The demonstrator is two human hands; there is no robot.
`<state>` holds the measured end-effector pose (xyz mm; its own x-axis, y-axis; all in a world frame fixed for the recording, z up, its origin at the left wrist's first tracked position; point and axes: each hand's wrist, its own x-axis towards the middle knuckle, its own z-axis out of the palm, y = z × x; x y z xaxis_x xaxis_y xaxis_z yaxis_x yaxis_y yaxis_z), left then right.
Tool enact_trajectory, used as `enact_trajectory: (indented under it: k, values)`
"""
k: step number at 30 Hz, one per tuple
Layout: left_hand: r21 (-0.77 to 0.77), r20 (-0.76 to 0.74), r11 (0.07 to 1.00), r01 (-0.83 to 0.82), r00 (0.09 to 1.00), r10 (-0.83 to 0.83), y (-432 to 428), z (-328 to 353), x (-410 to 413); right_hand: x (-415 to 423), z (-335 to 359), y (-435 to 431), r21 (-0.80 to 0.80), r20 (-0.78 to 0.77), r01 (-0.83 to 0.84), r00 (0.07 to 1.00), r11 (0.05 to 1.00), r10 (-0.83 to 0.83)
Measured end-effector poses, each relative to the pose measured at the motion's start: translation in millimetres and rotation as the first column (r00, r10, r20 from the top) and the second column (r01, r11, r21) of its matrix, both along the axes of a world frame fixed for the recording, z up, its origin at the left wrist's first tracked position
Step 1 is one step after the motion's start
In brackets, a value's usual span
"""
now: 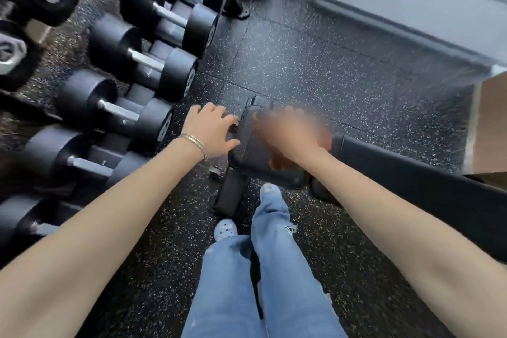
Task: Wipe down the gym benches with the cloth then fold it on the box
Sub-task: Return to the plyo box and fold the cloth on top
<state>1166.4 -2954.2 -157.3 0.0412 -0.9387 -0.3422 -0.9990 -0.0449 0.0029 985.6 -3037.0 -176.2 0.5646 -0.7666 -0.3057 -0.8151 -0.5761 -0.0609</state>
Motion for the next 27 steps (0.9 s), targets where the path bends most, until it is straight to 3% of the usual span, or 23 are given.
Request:
enact_trajectory:
  k: [5, 12, 27]
  values:
    - [-0.119, 0.017, 0.990, -0.080, 0.996, 0.083, 16, 80, 16, 26, 91, 0, -0.082, 0.060, -0.040, 0.997, 0.996, 0.045]
    - [-0.200, 0.046, 0.961, -0.193, 0.978, 0.206, 35, 163, 32, 56, 188, -4, -0.080, 0.134, -0.142, 0.979, 0.987, 0.151]
    - [-0.331, 0.083, 0.799, -0.502, 0.828, 0.554, 49, 241, 31, 97, 272, -39, -0.182, 0.179, -0.504, 0.827, 0.844, 0.532]
